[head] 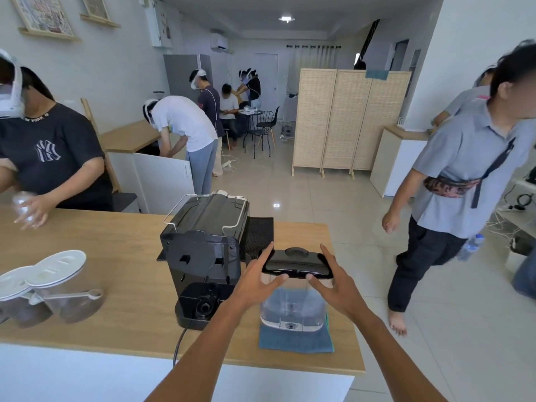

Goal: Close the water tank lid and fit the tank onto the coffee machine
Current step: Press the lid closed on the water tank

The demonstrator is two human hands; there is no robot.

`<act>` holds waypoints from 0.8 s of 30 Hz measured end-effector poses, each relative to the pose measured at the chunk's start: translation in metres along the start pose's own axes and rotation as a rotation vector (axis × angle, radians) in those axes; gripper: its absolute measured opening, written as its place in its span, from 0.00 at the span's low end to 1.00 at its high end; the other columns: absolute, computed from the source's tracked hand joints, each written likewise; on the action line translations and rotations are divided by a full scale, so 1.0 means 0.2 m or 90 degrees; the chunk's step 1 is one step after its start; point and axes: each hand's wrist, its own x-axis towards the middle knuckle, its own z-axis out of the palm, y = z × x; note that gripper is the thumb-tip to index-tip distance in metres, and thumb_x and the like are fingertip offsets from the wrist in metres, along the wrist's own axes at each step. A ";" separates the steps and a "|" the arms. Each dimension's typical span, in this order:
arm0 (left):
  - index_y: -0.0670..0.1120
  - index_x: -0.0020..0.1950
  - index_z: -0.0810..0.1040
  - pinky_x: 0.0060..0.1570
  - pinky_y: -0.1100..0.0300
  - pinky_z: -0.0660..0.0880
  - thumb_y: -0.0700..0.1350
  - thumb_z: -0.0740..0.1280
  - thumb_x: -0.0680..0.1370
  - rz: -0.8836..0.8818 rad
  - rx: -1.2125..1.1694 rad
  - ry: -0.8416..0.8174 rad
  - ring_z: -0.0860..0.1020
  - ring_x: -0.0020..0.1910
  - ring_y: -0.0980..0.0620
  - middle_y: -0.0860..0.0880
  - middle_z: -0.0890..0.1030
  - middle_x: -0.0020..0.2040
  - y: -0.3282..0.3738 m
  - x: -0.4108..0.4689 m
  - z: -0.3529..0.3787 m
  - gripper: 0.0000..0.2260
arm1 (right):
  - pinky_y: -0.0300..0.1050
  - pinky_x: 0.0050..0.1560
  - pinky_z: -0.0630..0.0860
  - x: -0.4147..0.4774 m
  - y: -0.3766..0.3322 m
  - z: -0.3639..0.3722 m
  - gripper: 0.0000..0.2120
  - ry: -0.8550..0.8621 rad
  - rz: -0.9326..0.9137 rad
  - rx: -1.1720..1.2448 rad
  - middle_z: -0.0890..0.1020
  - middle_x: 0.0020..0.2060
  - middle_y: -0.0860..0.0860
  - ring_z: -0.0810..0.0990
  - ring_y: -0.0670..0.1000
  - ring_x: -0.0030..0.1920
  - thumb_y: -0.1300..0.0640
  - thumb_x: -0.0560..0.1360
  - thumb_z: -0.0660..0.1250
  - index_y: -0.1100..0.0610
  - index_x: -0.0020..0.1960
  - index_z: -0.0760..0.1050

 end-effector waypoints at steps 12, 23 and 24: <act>0.60 0.81 0.54 0.78 0.38 0.56 0.50 0.73 0.76 0.038 0.028 -0.001 0.54 0.82 0.46 0.52 0.60 0.82 -0.01 -0.03 0.01 0.39 | 0.51 0.61 0.78 -0.05 0.00 0.02 0.44 0.042 -0.034 -0.007 0.77 0.66 0.47 0.76 0.51 0.62 0.40 0.70 0.74 0.42 0.80 0.57; 0.66 0.79 0.56 0.75 0.33 0.58 0.56 0.72 0.75 0.033 -0.013 0.048 0.53 0.82 0.46 0.57 0.61 0.81 0.01 -0.16 -0.07 0.37 | 0.53 0.66 0.77 -0.11 -0.09 0.03 0.43 0.079 -0.053 0.016 0.74 0.68 0.43 0.75 0.48 0.66 0.35 0.68 0.73 0.38 0.79 0.60; 0.66 0.79 0.56 0.75 0.33 0.59 0.55 0.73 0.75 0.035 -0.009 0.062 0.54 0.82 0.46 0.57 0.61 0.81 0.02 -0.18 -0.08 0.37 | 0.52 0.65 0.77 -0.12 -0.11 0.04 0.42 0.083 -0.062 0.015 0.75 0.68 0.43 0.75 0.48 0.66 0.36 0.68 0.74 0.38 0.79 0.60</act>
